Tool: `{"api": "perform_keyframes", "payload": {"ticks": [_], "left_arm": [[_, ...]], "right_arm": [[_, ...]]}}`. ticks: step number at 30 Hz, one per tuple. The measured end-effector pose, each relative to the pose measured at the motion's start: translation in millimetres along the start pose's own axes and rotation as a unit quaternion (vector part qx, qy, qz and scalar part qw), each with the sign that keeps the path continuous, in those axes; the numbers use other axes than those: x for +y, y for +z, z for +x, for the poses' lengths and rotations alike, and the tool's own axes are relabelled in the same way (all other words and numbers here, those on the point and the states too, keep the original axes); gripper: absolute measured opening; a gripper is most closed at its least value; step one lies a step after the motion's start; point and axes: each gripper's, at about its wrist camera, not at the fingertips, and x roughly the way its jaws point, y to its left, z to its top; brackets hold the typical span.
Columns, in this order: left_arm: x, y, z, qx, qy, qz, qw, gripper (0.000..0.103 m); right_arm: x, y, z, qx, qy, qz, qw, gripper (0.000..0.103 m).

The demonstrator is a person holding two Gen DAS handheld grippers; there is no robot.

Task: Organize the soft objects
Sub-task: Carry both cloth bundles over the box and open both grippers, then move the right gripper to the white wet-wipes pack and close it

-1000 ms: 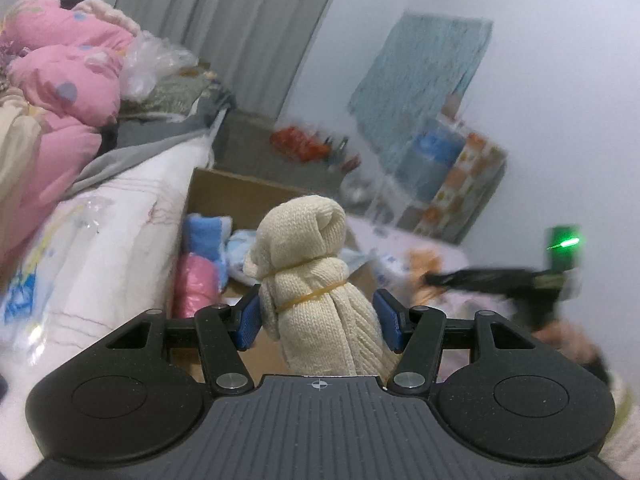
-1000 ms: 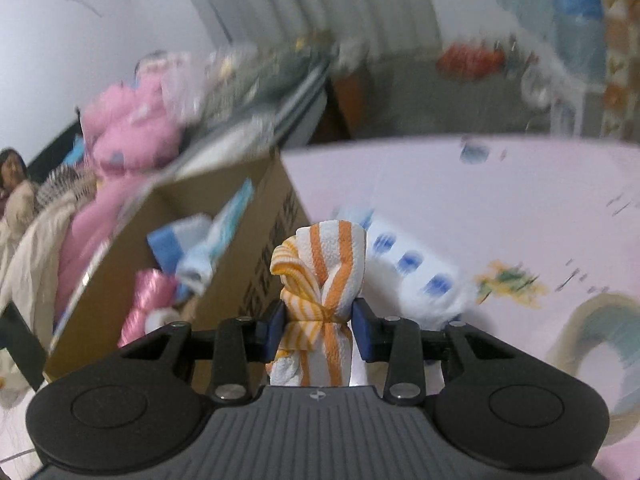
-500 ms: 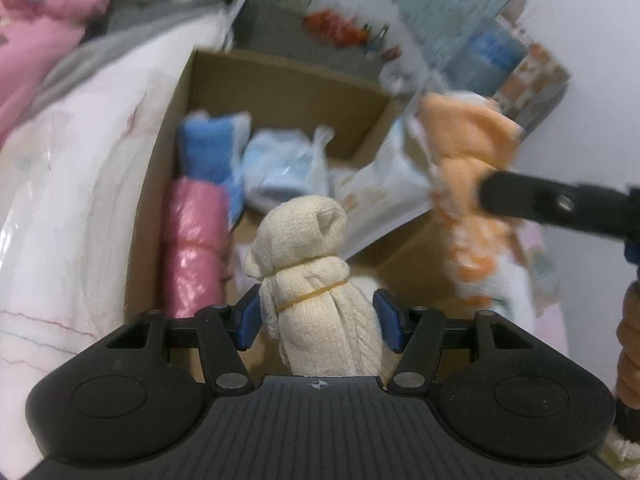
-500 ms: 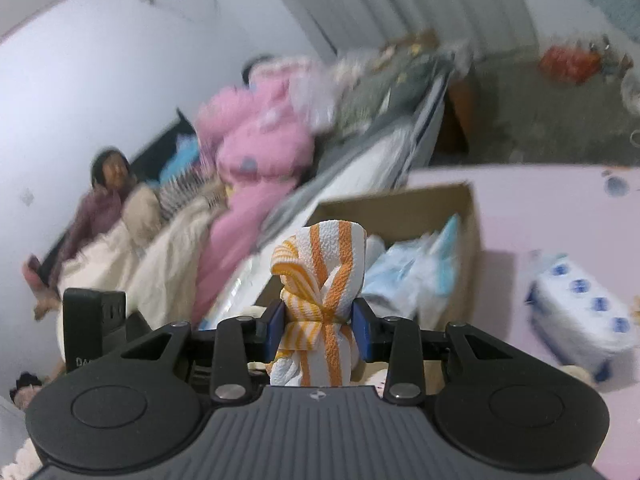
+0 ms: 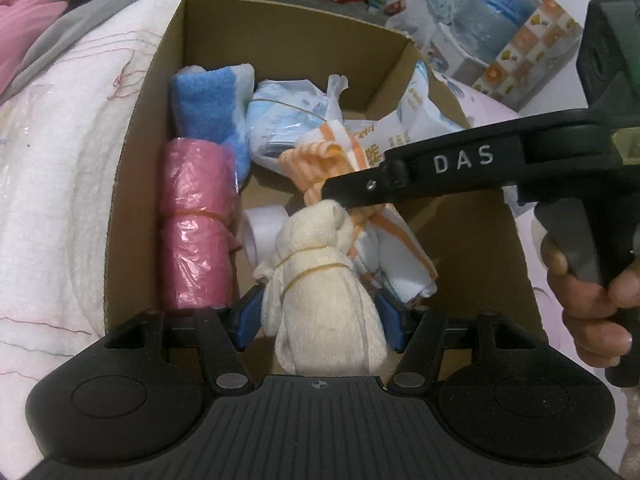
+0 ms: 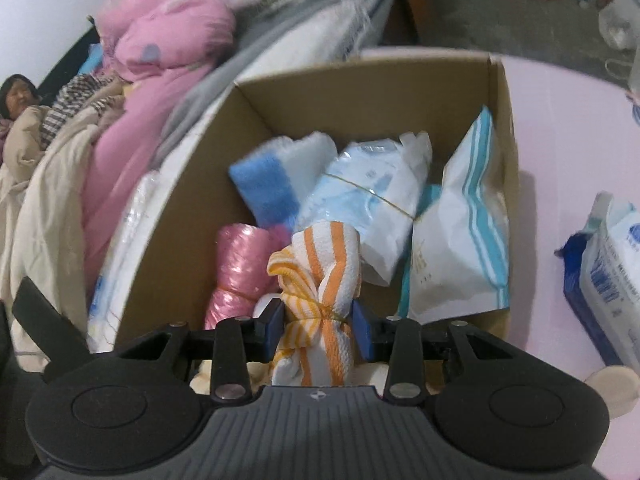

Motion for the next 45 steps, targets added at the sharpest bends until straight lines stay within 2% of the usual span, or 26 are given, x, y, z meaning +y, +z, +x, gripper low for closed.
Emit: {"api": "perform_keyframes", "payload": {"ticks": [3, 12, 15, 19, 23, 26, 29, 36, 40, 43, 45], "left_arm": [[0, 0, 0, 0.001, 0.001, 0.001, 1.0000, 0.060], [2, 3, 4, 0.005, 0.005, -0.005, 1.0000, 0.063], [0, 3, 5, 0.010, 0.009, 0.002, 0.9999, 0.067], [3, 5, 4, 0.016, -0.008, -0.011, 0.9998, 0.067], [7, 8, -12, -0.011, -0.023, -0.030, 0.9992, 0.069], [4, 8, -26, -0.035, -0.026, -0.028, 0.9987, 0.074], [1, 6, -41, -0.060, -0.032, -0.027, 0.9973, 0.076], [-12, -4, -66, -0.103, -0.033, -0.010, 0.9941, 0.080], [-24, -11, -79, -0.122, -0.042, 0.003, 0.9916, 0.089], [-41, -17, -86, -0.142, -0.047, 0.036, 0.9881, 0.097], [-55, -20, -86, -0.154, -0.047, 0.066, 0.9847, 0.098]], "right_arm": [[2, 0, 1, -0.001, 0.003, -0.006, 1.000, 0.055], [0, 5, -7, -0.030, 0.007, 0.005, 1.000, 0.056], [-1, 4, -21, -0.052, 0.016, 0.003, 0.999, 0.056], [-3, 1, -46, -0.081, 0.035, 0.002, 0.996, 0.056], [-7, -6, -76, -0.113, 0.056, 0.000, 0.992, 0.056], [-13, -15, -99, -0.137, 0.079, 0.000, 0.987, 0.056], [-19, -29, -124, -0.166, 0.098, -0.003, 0.981, 0.065], [-41, -66, -176, -0.222, 0.112, 0.002, 0.969, 0.065], [-59, -95, -212, -0.271, 0.102, 0.007, 0.957, 0.066], [-77, -116, -237, -0.310, 0.073, 0.014, 0.948, 0.066], [-90, -127, -247, -0.328, 0.052, 0.018, 0.943, 0.066]]}}
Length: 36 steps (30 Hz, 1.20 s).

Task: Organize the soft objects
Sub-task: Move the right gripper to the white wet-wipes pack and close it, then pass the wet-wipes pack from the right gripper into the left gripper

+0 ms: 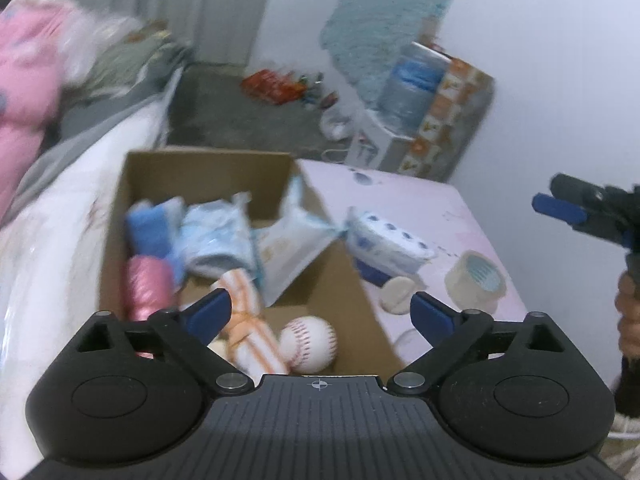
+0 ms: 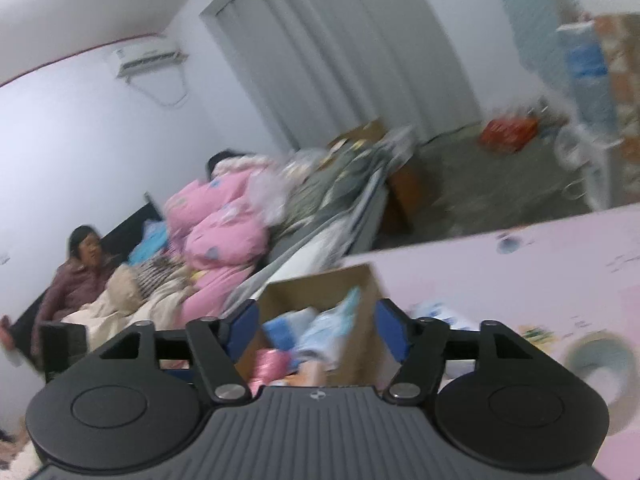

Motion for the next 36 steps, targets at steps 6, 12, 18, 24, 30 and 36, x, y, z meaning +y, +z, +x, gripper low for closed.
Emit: {"api": "perform_keyframes", "payload": {"ticks": [6, 12, 18, 24, 30, 36], "left_arm": [[-44, -2, 20, 0.002, -0.002, 0.071, 0.9974, 0.100], [-57, -5, 39, 0.017, 0.002, 0.070, 0.9974, 0.100], [-58, -13, 32, 0.018, 0.027, 0.066, 0.9973, 0.100], [-52, -23, 14, 0.014, 0.043, 0.049, 0.9978, 0.100], [-48, -33, -7, -0.006, 0.034, 0.029, 0.9990, 0.100], [-52, -47, -32, -0.023, 0.018, 0.022, 0.9993, 0.100]], "right_arm": [[-38, -16, 0, 0.001, -0.057, 0.003, 0.998, 0.066], [-48, -31, 72, 0.062, -0.082, -0.116, 0.988, 0.067], [-54, -36, 171, 0.128, -0.121, -0.236, 0.956, 0.067], [-76, -41, 218, 0.196, -0.113, -0.208, 0.952, 0.056], [-69, -41, 175, 0.142, -0.133, -0.202, 0.960, 0.053], [-46, -41, 57, 0.065, -0.117, -0.199, 0.971, 0.053]]}}
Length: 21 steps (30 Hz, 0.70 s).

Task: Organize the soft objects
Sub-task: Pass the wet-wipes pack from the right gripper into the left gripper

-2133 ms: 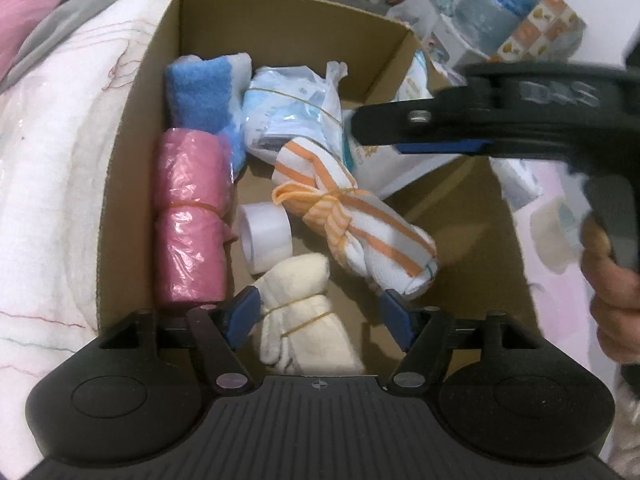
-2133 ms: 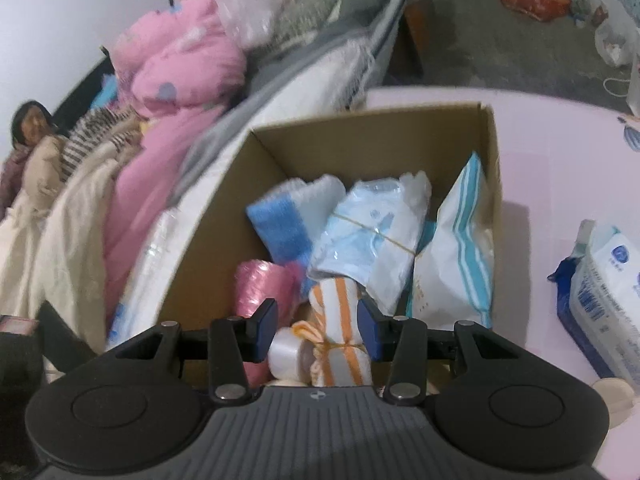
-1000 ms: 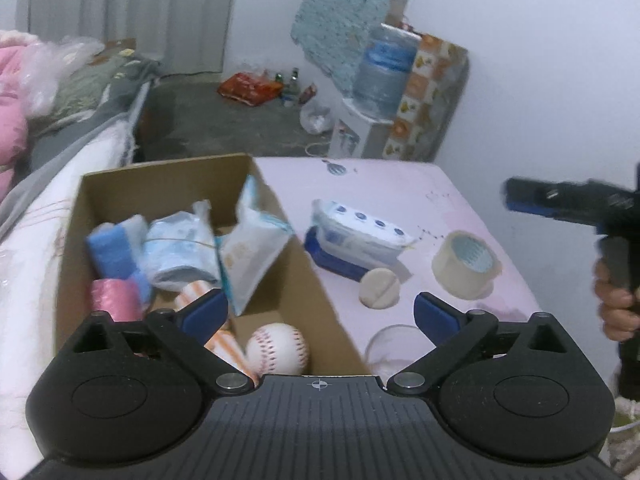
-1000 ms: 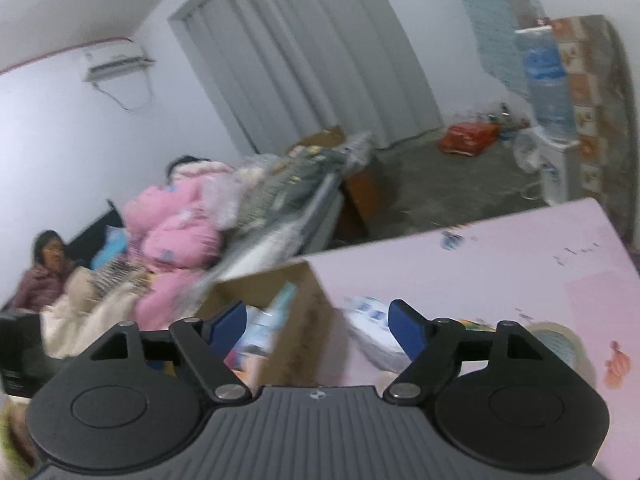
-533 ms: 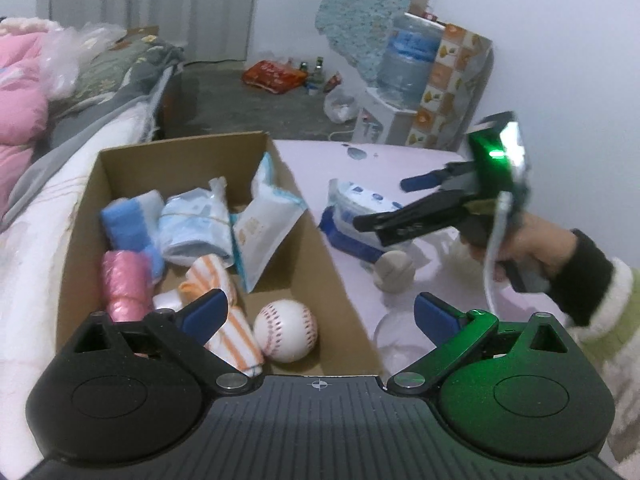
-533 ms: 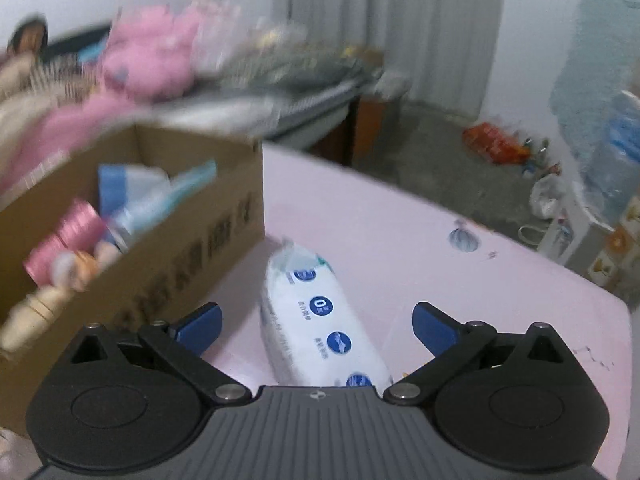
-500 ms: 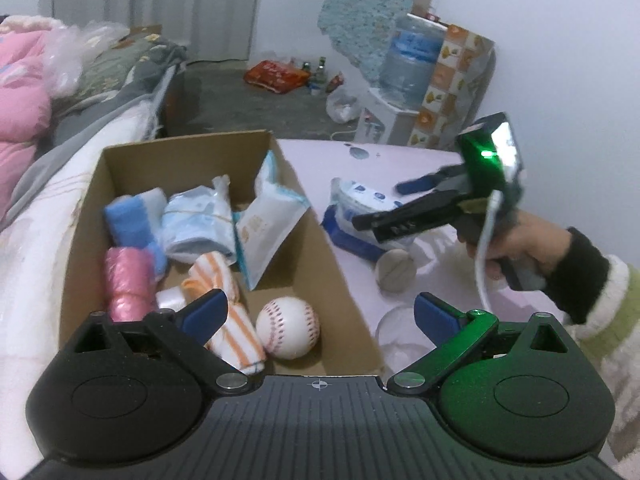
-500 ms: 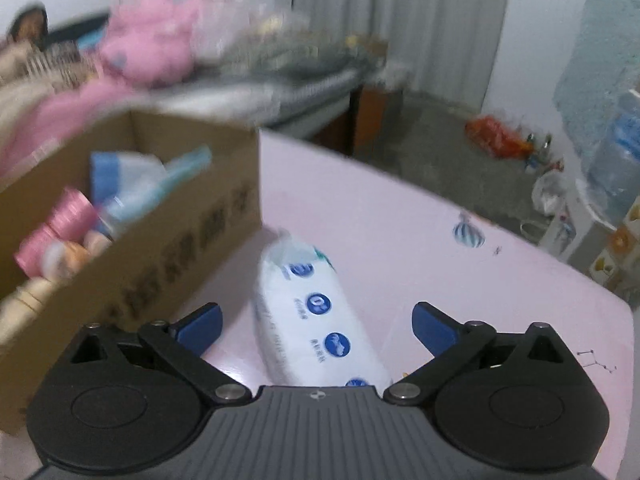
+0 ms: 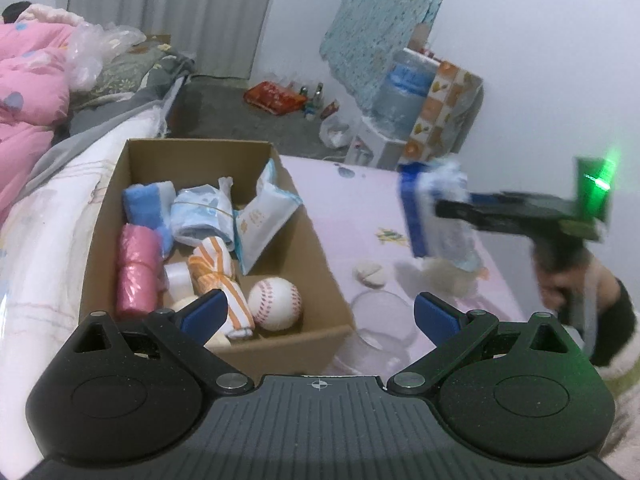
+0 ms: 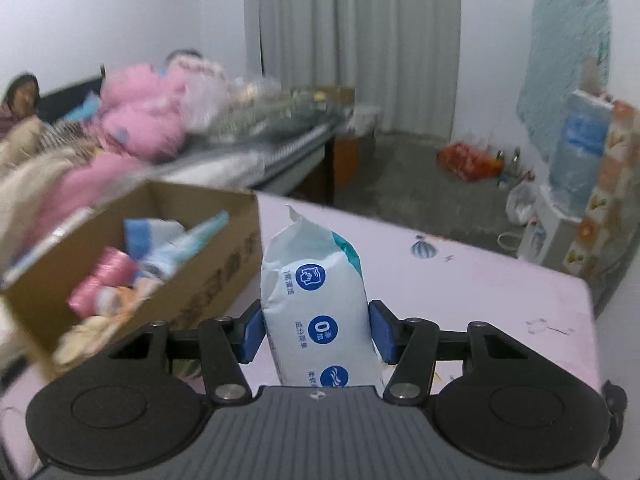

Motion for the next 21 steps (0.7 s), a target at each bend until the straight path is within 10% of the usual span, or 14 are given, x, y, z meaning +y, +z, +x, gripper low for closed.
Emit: {"api": "perform_keyframes", "payload": {"ticks": [7, 16, 21], "left_arm": [[-1, -29, -27, -0.014, -0.038, -0.035, 0.9986, 0.100], [-15, -83, -14, 0.023, -0.090, -0.074, 0.9929, 0.100], [-18, -96, -6, 0.026, -0.094, -0.082, 0.9919, 0.100]], "right_arm": [[9, -51, -88, 0.021, 0.016, 0.030, 0.999, 0.053], [89, -126, -48, 0.074, -0.142, -0.155, 0.975, 0.053], [118, -141, -51, 0.083, -0.109, -0.202, 0.970, 0.054]]}}
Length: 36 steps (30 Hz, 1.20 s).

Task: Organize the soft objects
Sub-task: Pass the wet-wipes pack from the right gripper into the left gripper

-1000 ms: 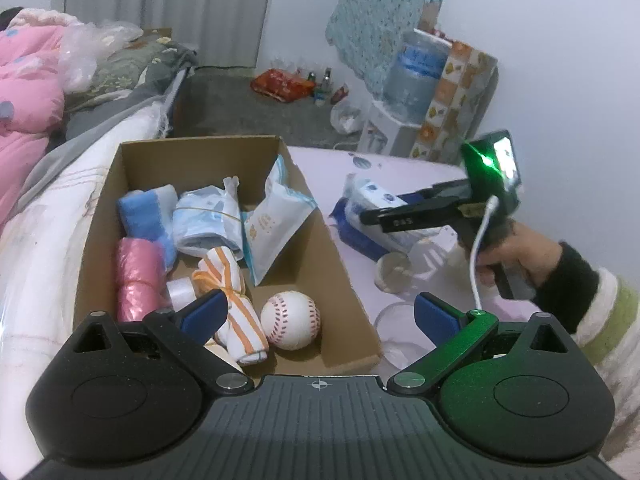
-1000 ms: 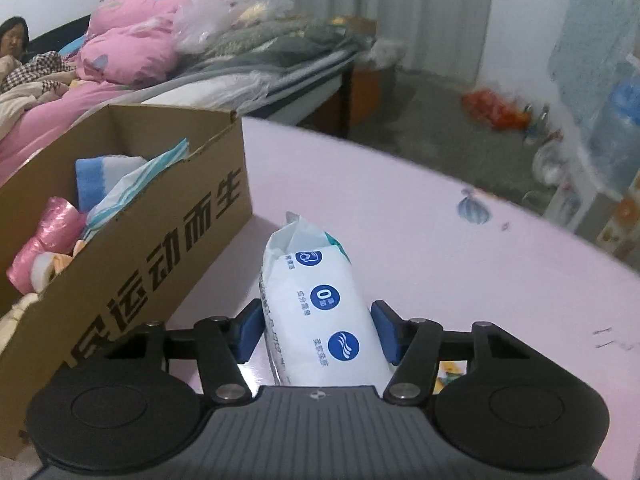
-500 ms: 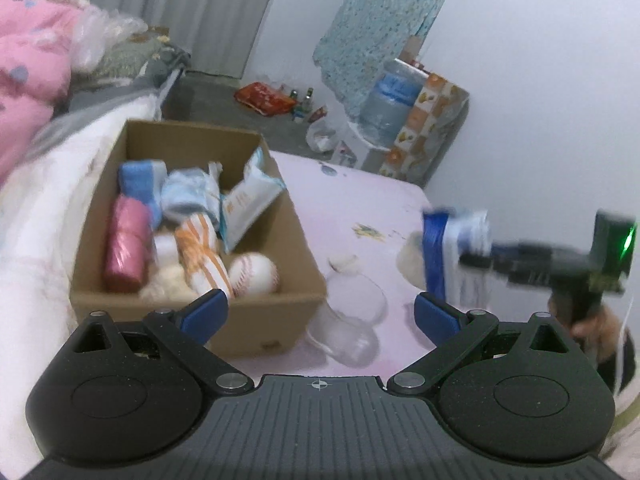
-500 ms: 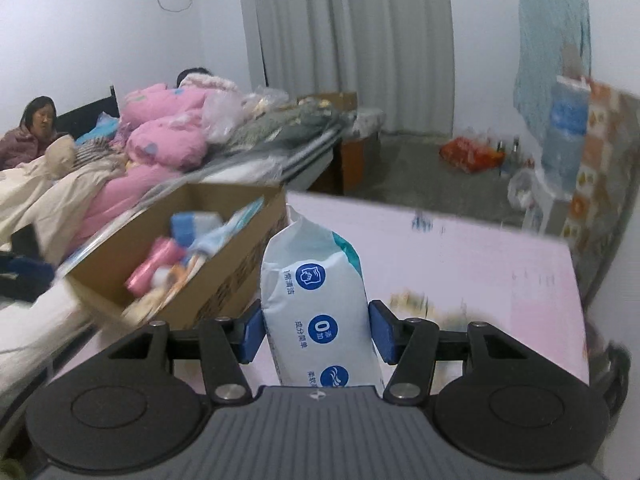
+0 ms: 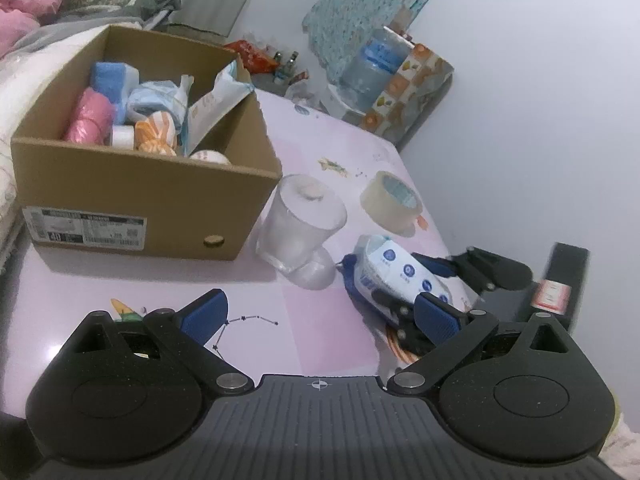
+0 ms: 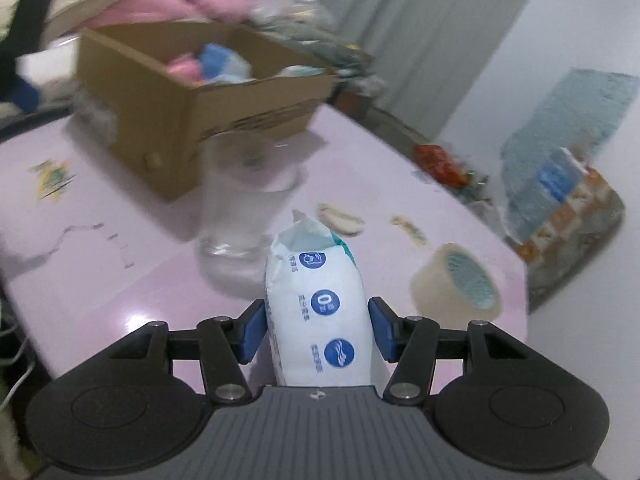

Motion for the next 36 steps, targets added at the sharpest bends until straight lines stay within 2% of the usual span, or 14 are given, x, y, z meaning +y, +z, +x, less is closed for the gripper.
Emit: {"api": "perform_keyframes", "payload": {"ticks": [2, 4, 8, 12, 15, 17, 18, 21, 24, 27, 29, 33, 35, 36], "left_arm": [[1, -2, 3, 0.002, 0.001, -0.001, 1.0000, 0.100], [2, -4, 9, 0.007, 0.001, -0.003, 1.0000, 0.100], [2, -8, 25, 0.026, -0.014, -0.006, 0.9995, 0.100], [-1, -10, 44, 0.048, -0.039, -0.006, 0.9980, 0.097], [-4, -13, 61, 0.074, -0.058, -0.007, 0.9956, 0.093], [-7, -17, 72, 0.100, -0.080, -0.007, 0.9917, 0.085], [-10, -19, 77, 0.110, -0.088, -0.003, 0.9900, 0.079], [-17, -24, 90, 0.135, -0.087, 0.009, 0.9870, 0.079], [-20, -27, 99, 0.156, -0.094, 0.008, 0.9832, 0.081], [-21, -27, 99, 0.159, -0.089, 0.017, 0.9831, 0.086], [-22, -27, 95, 0.155, -0.080, 0.027, 0.9843, 0.088], [-26, -24, 94, 0.157, -0.065, 0.046, 0.9844, 0.092], [-30, -22, 95, 0.157, -0.059, 0.057, 0.9841, 0.093], [-33, -20, 96, 0.159, -0.056, 0.064, 0.9837, 0.093]], "right_arm": [[0, -3, -8, -0.005, 0.025, 0.011, 1.000, 0.061], [-3, -5, -23, -0.022, 0.069, 0.037, 0.997, 0.061], [-36, -14, -42, -0.055, 0.156, 0.144, 0.976, 0.062], [-85, -37, -47, -0.080, 0.198, 0.285, 0.935, 0.062], [-102, -60, -26, -0.060, 0.244, 0.375, 0.893, 0.062], [-105, -76, -10, -0.036, 0.267, 0.414, 0.869, 0.062], [-102, -83, -4, -0.027, 0.275, 0.428, 0.860, 0.062], [-94, -97, 12, -0.006, 0.300, 0.459, 0.836, 0.062], [-85, -104, 15, -0.010, 0.323, 0.478, 0.817, 0.061], [-81, -110, 20, -0.016, 0.368, 0.495, 0.787, 0.061], [-79, -110, 20, -0.020, 0.389, 0.498, 0.775, 0.061], [-86, -114, 25, -0.024, 0.376, 0.524, 0.764, 0.061], [-83, -113, 34, -0.012, 0.386, 0.536, 0.751, 0.061], [-81, -112, 37, -0.011, 0.387, 0.536, 0.750, 0.061]]}}
